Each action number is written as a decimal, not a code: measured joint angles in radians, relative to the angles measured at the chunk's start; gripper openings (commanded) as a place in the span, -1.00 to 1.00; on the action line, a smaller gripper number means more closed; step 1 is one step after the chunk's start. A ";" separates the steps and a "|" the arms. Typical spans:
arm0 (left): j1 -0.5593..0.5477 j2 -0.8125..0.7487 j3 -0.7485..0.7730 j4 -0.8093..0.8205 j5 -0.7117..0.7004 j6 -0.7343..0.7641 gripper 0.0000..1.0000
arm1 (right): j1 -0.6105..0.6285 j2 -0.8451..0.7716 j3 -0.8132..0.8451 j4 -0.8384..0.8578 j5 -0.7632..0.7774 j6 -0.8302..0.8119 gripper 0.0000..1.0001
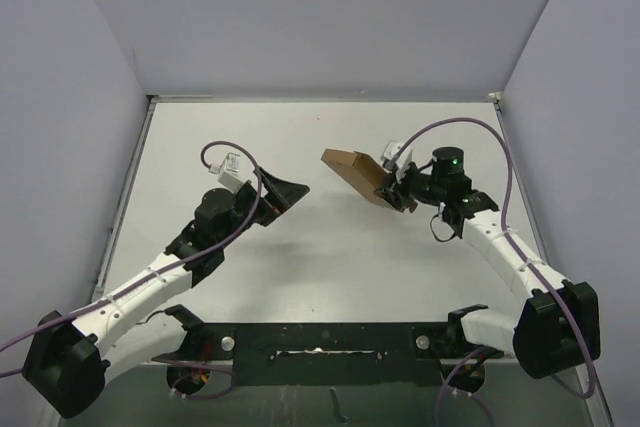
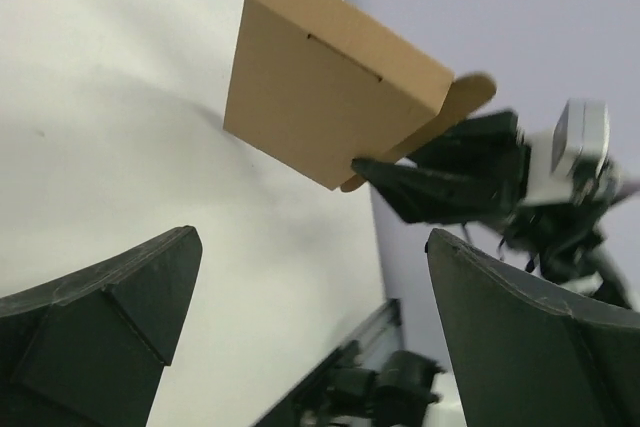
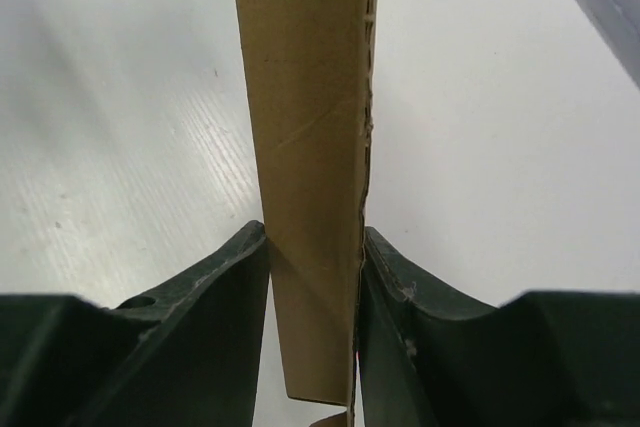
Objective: Fold the paper box
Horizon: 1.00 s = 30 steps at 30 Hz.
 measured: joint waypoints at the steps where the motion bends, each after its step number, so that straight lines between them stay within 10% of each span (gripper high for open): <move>1: 0.000 -0.006 -0.009 0.025 0.009 0.052 0.96 | -0.026 0.000 0.007 0.000 -0.037 0.040 -0.41; 11: -0.002 -0.045 -0.160 0.170 0.083 0.492 0.96 | -0.199 0.109 0.012 0.170 -0.410 0.538 -0.40; 24: 0.170 0.062 -0.190 0.186 0.195 0.429 0.94 | -0.188 0.455 0.022 0.310 -0.574 0.917 -0.28; 30: 0.177 0.154 -0.190 0.224 0.257 0.371 0.90 | -0.188 0.559 0.080 0.219 -0.537 0.919 0.33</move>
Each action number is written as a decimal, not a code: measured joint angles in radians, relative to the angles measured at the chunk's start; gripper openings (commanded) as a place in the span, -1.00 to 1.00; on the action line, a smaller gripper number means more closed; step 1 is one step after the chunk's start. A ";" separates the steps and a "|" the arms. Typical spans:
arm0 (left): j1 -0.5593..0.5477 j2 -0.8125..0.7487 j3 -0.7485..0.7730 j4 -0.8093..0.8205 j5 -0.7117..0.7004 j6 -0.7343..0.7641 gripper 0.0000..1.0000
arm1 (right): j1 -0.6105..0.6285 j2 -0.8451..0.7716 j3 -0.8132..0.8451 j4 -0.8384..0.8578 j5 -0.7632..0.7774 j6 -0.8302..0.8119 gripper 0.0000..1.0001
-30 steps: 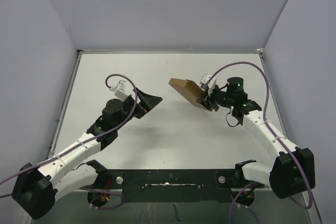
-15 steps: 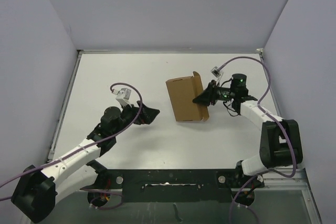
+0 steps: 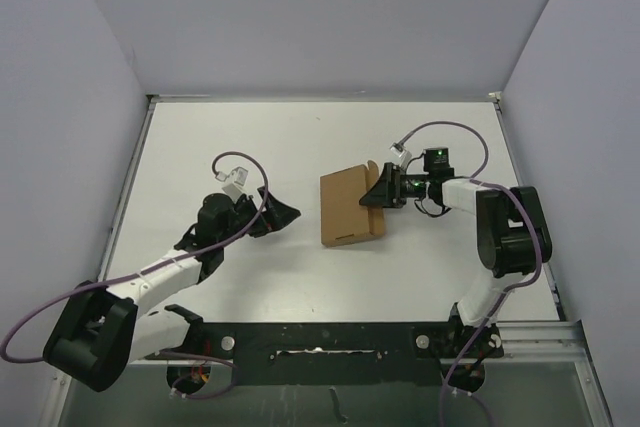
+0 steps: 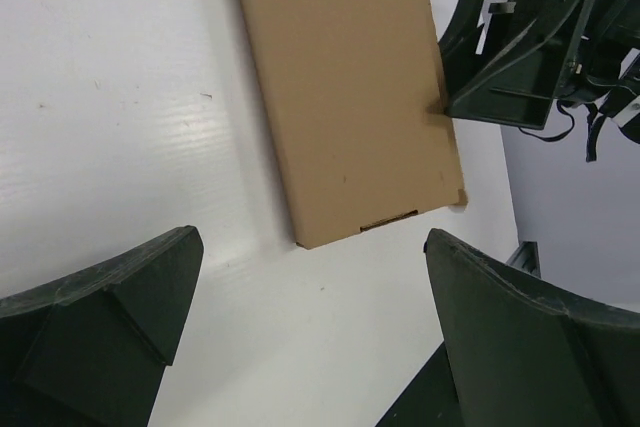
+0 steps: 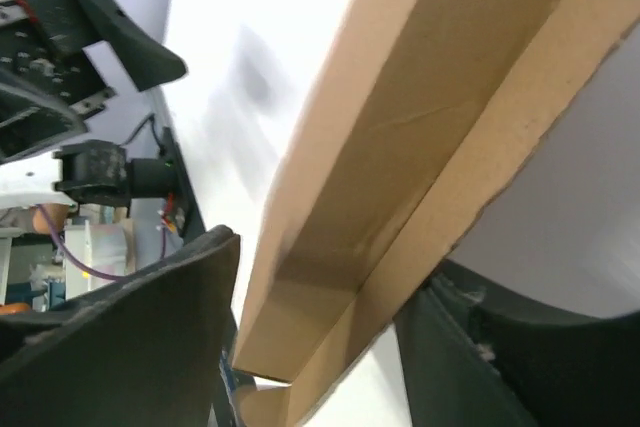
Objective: Fold the paper box
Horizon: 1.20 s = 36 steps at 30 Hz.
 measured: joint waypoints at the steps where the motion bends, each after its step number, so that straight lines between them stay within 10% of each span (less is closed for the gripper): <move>1: 0.000 0.010 0.000 0.001 0.006 -0.005 0.89 | 0.000 0.015 0.007 -0.023 0.014 -0.012 0.42; 10: 0.000 0.042 0.045 -0.083 0.008 -0.007 0.84 | -0.074 0.044 0.140 -0.361 0.230 -0.281 0.73; 13: 0.000 0.043 0.056 -0.093 0.005 -0.001 0.80 | -0.116 0.003 0.182 -0.443 0.287 -0.389 0.32; 16: 0.000 0.069 0.074 -0.090 0.009 0.000 0.74 | -0.137 -0.075 0.189 -0.479 0.316 -0.470 -0.57; 19: -0.005 0.135 0.106 -0.079 0.018 -0.003 0.73 | -0.123 -0.107 0.195 -0.489 0.295 -0.491 -0.90; 36: -0.138 0.437 0.346 -0.148 -0.031 0.088 0.71 | 0.031 0.117 0.226 -0.573 0.286 -0.517 -1.00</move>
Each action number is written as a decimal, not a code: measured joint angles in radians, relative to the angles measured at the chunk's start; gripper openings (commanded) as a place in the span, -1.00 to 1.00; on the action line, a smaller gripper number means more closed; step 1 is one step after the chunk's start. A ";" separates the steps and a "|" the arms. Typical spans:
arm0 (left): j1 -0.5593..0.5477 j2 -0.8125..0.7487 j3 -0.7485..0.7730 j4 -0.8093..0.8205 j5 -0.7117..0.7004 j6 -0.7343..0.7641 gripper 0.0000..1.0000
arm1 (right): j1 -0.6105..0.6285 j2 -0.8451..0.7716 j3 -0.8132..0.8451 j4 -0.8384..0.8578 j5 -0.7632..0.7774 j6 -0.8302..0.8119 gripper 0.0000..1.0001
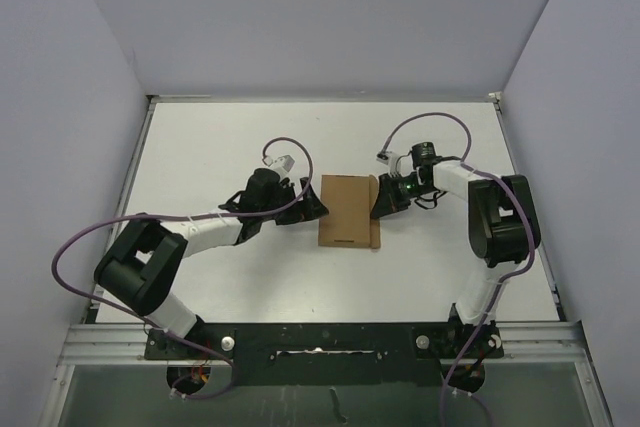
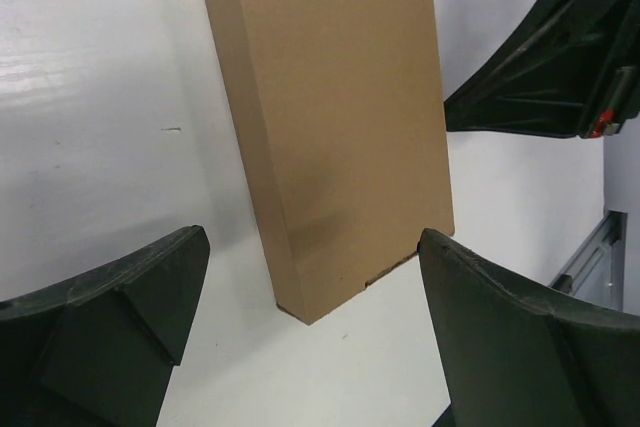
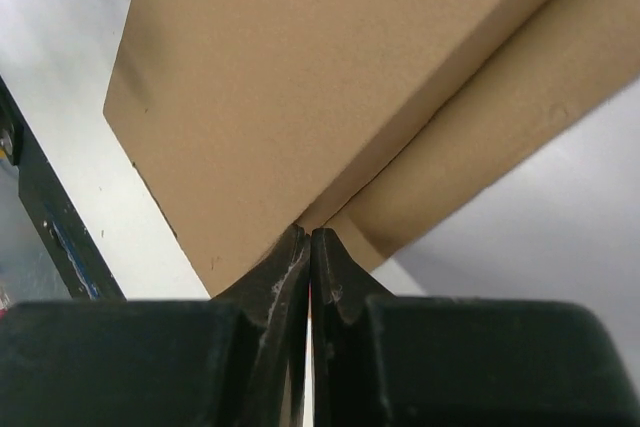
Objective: Fold the paper box
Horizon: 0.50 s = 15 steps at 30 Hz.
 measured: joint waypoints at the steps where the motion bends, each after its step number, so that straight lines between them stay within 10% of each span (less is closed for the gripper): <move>1: -0.001 0.010 0.006 -0.006 -0.006 0.008 0.71 | 0.011 0.000 0.003 -0.006 0.003 -0.004 -1.00; 15: -0.012 0.024 0.024 -0.105 -0.090 0.164 0.72 | 0.039 -0.090 0.048 -0.119 0.050 -0.216 -0.69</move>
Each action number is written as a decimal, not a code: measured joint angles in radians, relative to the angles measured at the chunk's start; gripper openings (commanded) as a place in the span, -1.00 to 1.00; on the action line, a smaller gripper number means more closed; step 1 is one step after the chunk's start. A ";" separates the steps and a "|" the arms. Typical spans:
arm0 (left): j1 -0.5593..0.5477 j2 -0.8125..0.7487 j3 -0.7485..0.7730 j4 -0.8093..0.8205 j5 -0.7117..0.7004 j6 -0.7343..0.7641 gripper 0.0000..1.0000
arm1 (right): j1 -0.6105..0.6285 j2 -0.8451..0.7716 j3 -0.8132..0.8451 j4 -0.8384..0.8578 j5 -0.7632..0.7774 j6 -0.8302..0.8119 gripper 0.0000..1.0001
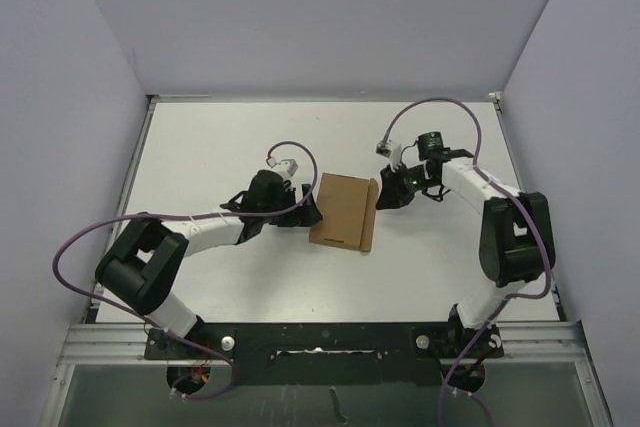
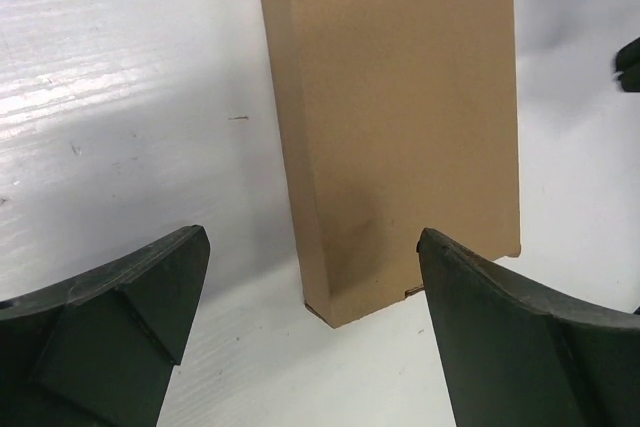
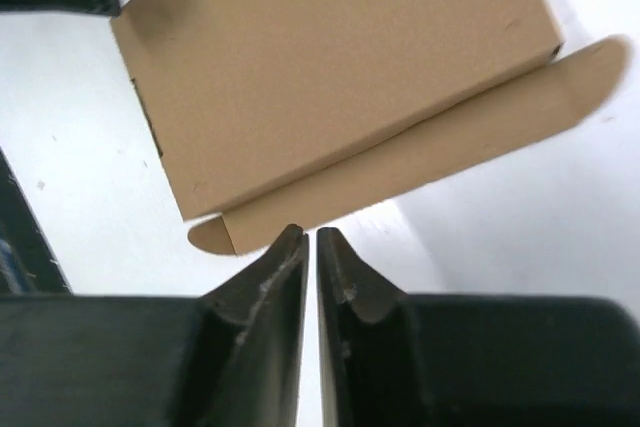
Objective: Fold the paper box
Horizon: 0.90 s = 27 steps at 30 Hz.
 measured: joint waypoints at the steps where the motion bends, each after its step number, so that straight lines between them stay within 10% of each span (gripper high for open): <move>1: 0.000 -0.003 -0.002 0.005 0.001 0.006 0.71 | -0.004 -0.035 -0.007 0.001 -0.002 -0.030 -0.56; 8: 0.000 -0.018 -0.080 0.142 0.023 0.050 0.70 | -0.016 -0.431 -0.283 0.067 -0.119 -0.482 0.19; 16: 0.000 -0.020 -0.161 0.283 0.029 0.079 0.70 | 0.047 -0.443 -0.429 0.029 -0.155 -0.937 -0.09; 27: 0.000 -0.017 -0.161 0.374 0.019 0.042 0.65 | 0.181 -0.346 -0.429 0.076 -0.017 -1.003 -0.31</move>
